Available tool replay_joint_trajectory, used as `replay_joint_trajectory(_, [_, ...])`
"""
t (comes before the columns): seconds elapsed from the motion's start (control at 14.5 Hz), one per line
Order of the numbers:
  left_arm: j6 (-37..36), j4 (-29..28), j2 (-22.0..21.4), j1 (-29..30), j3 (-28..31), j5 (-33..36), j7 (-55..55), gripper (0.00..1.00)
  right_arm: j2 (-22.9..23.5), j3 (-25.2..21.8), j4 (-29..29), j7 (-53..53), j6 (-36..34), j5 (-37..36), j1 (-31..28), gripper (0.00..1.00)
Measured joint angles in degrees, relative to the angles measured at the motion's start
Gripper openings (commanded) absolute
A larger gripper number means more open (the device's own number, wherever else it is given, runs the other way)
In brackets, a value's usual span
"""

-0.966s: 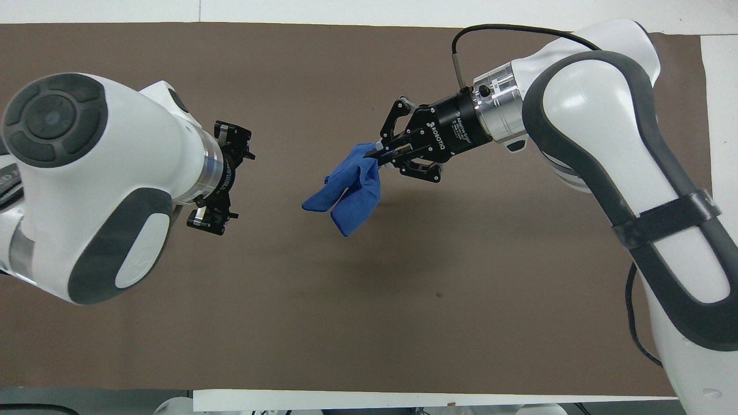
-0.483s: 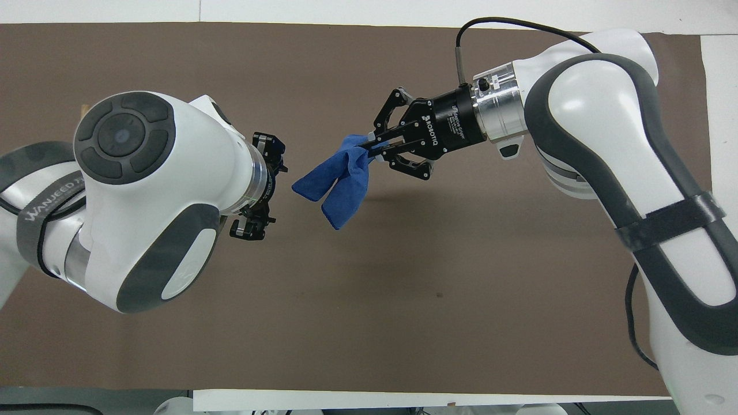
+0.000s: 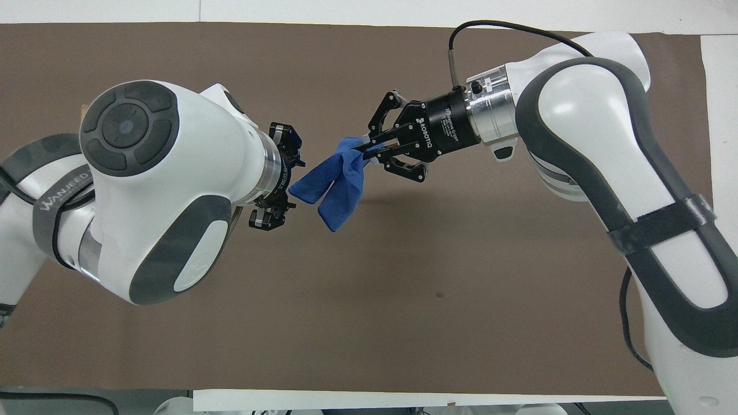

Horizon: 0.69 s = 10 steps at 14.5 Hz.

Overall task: Right arm passes towel to left arm to hang
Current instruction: 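Grasp the towel with the left gripper beside the right gripper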

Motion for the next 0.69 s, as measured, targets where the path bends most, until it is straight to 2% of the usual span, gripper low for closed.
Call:
replay_joint_trajectory(0.14, [0.32, 0.0, 0.32, -0.09, 0.0, -0.36, -0.03, 0.53, 0.0, -0.02, -0.03, 0.0, 0.0, 0.0, 0.0, 0.0])
replay_joint_trajectory(0.21, [0.34, 0.0, 0.34, -0.1, 0.01, -0.44, -0.04, 0.44, 0.0, -0.03, -0.05, 0.0, 0.01, 0.0, 0.0, 0.0])
replay_joint_trajectory(0.34, [0.35, 0.01, 0.34, -0.11, 0.01, -0.49, -0.08, 0.1, 0.0, -0.04, -0.07, 0.0, 0.02, 0.0, 0.0, 0.0])
replay_joint_trajectory(0.41, [0.35, 0.01, 0.34, -0.13, 0.01, -0.5, -0.08, 0.04, 0.0, -0.05, -0.07, 0.0, 0.04, 0.0, 0.0, 0.0])
replay_joint_trajectory(0.48, [0.34, 0.01, 0.35, -0.15, 0.01, -0.51, -0.09, 0.0, 0.0, -0.05, -0.08, 0.0, 0.06, 0.0, 0.0, 0.0])
replay_joint_trajectory(0.69, [0.34, 0.02, 0.35, -0.16, 0.02, -0.42, 0.05, 0.0, 0.0, -0.05, -0.08, 0.0, 0.08, 0.0, 0.01, 0.0])
